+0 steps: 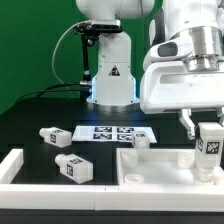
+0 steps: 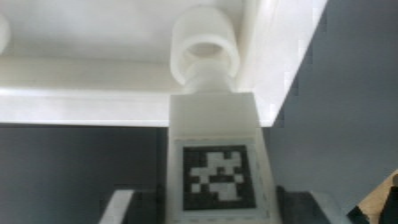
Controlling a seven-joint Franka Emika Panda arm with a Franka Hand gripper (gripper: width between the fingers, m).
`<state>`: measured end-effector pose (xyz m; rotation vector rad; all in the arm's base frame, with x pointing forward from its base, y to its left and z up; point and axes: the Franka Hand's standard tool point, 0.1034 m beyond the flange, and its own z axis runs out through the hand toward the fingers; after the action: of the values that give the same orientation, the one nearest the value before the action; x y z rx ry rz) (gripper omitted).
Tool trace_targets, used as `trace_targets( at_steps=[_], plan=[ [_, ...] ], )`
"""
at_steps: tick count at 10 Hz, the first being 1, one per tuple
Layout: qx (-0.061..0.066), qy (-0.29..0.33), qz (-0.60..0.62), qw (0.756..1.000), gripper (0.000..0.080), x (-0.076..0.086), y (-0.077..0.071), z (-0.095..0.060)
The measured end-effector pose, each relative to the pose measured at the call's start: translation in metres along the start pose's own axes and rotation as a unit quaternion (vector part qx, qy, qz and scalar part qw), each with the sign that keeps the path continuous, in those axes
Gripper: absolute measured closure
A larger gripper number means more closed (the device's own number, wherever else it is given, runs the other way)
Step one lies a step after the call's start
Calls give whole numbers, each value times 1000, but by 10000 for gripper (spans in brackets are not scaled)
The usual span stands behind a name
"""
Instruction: Assemble one leg
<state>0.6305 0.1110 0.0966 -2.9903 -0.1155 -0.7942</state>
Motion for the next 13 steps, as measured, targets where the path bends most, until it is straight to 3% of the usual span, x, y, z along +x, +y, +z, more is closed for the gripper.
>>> trace_targets(
  at_steps=[4,8,9,10,11,12,13],
  plan=[
    [-1,-2,-3,1000,514,-10,-1,10],
    [-5,26,-5,1000,514,-9,-1,14],
    [-5,26,-6,1000,457,-9,-1,14],
    [-5,26,-6,1000,321,-9,-1,14],
    [-5,26,-6,1000,321,-9,-1,14],
    [-4,10,-5,1000,187,-10,-1,15],
    [1,-22,-2,1000,161,-3,-2,11]
  ],
)
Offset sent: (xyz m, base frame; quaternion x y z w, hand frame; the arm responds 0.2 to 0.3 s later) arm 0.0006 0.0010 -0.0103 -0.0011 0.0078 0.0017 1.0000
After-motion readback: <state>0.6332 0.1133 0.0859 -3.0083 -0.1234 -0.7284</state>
